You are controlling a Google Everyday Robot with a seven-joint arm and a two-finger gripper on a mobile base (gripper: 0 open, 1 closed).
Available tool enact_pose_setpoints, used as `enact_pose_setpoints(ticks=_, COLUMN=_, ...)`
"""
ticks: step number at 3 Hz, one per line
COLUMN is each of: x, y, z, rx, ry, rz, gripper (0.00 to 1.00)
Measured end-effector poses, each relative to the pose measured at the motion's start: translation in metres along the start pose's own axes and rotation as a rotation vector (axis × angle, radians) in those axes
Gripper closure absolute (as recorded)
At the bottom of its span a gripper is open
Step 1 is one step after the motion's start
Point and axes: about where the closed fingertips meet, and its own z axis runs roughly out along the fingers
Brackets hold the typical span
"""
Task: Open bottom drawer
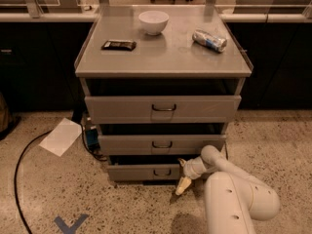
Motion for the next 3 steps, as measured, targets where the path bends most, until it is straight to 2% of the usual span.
enact_pose_setpoints(ticks=1, x=-0.0053, y=0.0109, z=-0.0041, rx=-0.023, ry=-0.017, rz=0.028, gripper=0.0)
enact_pose_setpoints(ticks=2, x=-0.0053, y=0.0109, z=-0.0041, rx=-0.023, ry=-0.017, rz=0.028, gripper=0.0)
enact_pose_setpoints(ticks=3, x=-0.0075, y=0.0175, z=0.0006, rx=-0.044, ry=-0.011, rz=0.024, gripper=0.0)
